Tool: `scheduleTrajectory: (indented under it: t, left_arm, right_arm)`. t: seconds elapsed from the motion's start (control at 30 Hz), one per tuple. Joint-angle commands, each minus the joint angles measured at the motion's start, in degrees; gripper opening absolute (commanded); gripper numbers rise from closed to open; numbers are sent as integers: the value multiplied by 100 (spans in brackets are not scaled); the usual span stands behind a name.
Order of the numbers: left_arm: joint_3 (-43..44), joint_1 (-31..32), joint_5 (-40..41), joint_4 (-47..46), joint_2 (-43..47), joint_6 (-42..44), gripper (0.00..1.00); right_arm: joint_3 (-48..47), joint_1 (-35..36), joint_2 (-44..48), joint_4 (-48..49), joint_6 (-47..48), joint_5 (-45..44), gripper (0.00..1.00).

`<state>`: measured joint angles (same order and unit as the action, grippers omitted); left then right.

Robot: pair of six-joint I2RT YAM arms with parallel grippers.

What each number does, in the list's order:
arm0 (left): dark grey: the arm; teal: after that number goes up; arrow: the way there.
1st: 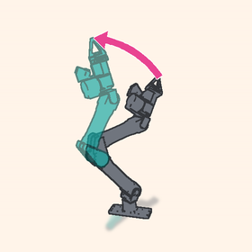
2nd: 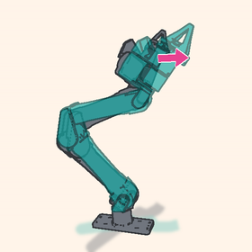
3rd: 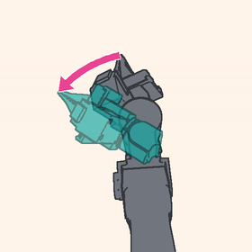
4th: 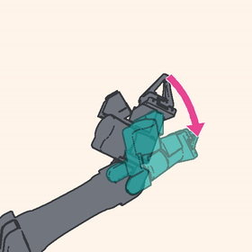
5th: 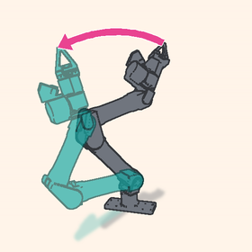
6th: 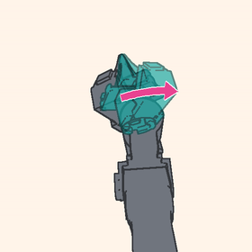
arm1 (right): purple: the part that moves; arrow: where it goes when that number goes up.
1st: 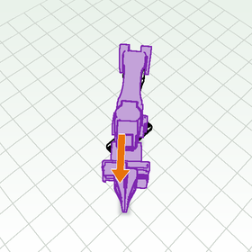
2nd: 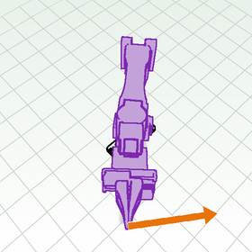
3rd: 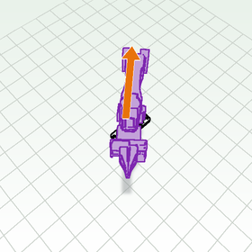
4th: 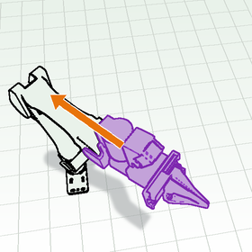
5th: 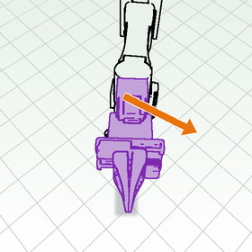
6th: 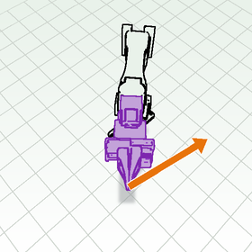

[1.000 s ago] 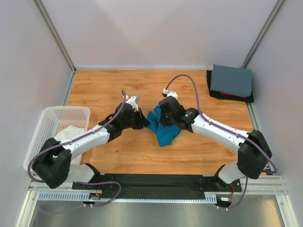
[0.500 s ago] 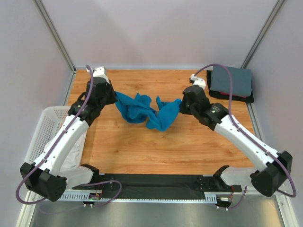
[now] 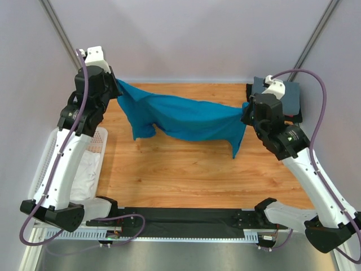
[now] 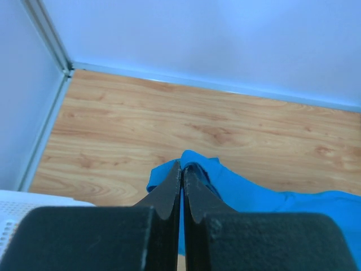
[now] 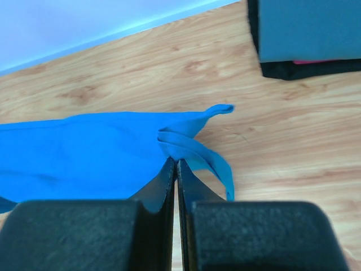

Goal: Fold and stack the t-shirts
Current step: Flatten the tshirt out

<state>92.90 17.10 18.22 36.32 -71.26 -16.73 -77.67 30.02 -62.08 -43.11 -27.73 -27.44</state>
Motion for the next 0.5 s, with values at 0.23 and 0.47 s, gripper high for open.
scheduleTrajectory:
  t: [0.23, 0.47]
  left_arm:
    - [588, -84, 841, 324, 121, 864, 0]
    - [1291, -84, 1008, 332, 271, 1453, 0]
  right_arm:
    - [-635, -356, 100, -549, 258, -771, 1]
    - [-952, -567, 162, -286, 610, -666, 1]
